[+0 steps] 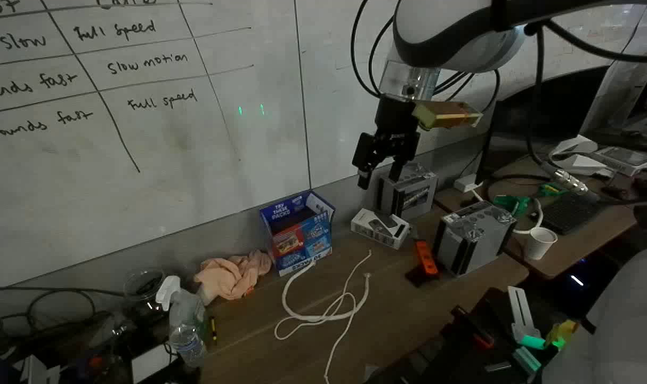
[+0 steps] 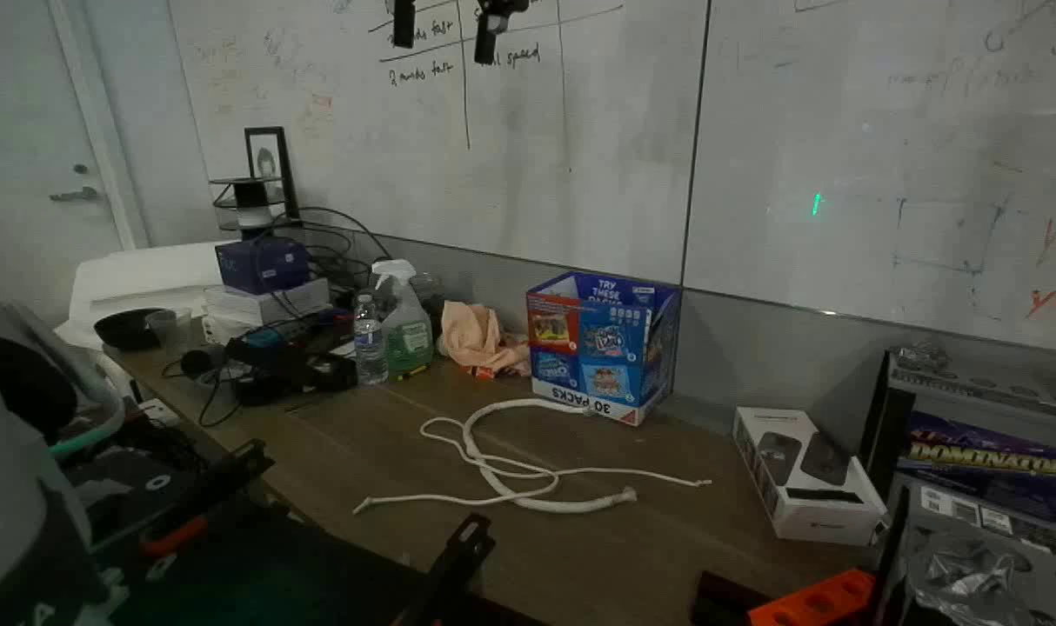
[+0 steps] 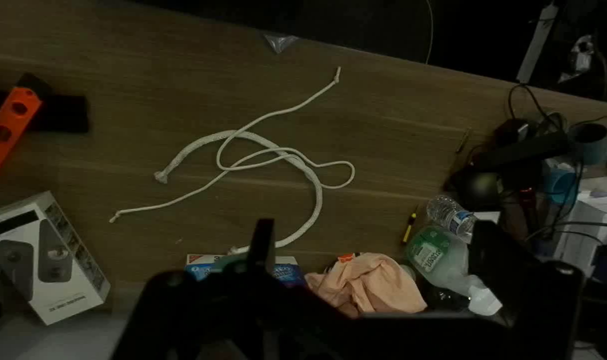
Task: Put the strings in the box
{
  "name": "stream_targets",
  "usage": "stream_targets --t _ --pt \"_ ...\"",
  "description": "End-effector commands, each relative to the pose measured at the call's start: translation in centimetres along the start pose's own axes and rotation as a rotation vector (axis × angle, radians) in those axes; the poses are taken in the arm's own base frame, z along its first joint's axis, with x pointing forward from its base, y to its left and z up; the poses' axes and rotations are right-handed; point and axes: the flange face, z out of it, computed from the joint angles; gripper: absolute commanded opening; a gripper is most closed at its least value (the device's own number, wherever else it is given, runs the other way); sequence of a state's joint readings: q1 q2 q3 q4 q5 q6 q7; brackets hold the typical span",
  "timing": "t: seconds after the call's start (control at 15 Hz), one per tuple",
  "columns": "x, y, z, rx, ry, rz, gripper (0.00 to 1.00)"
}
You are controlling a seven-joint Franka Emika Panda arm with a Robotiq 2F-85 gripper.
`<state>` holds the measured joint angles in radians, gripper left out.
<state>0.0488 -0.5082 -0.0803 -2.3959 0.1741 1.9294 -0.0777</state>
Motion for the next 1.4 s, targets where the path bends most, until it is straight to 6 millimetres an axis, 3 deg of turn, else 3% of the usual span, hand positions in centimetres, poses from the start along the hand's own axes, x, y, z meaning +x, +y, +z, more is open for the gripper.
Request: stream_targets --t 0.0,0.33,0.53,0.8,1.0,1.33 --pt "0.1 0.0 -0.3 0.0 0.004 -0.001 1.0" --pt "0.1 -0.2 -1.1 0.0 0.022 -0.004 1.0" --pt "0.1 -1.2 1.2 -0.03 0.027 -0.046 1.0" --pt "0.1 -3.9 6.8 -0.049 0.055 -0.166 1.0" --pt "0.3 -5.9 12.5 -0.068 0.057 -0.299 1.0" --pt "1.6 -7.1 21.2 -0.104 0.04 -0.493 1.0"
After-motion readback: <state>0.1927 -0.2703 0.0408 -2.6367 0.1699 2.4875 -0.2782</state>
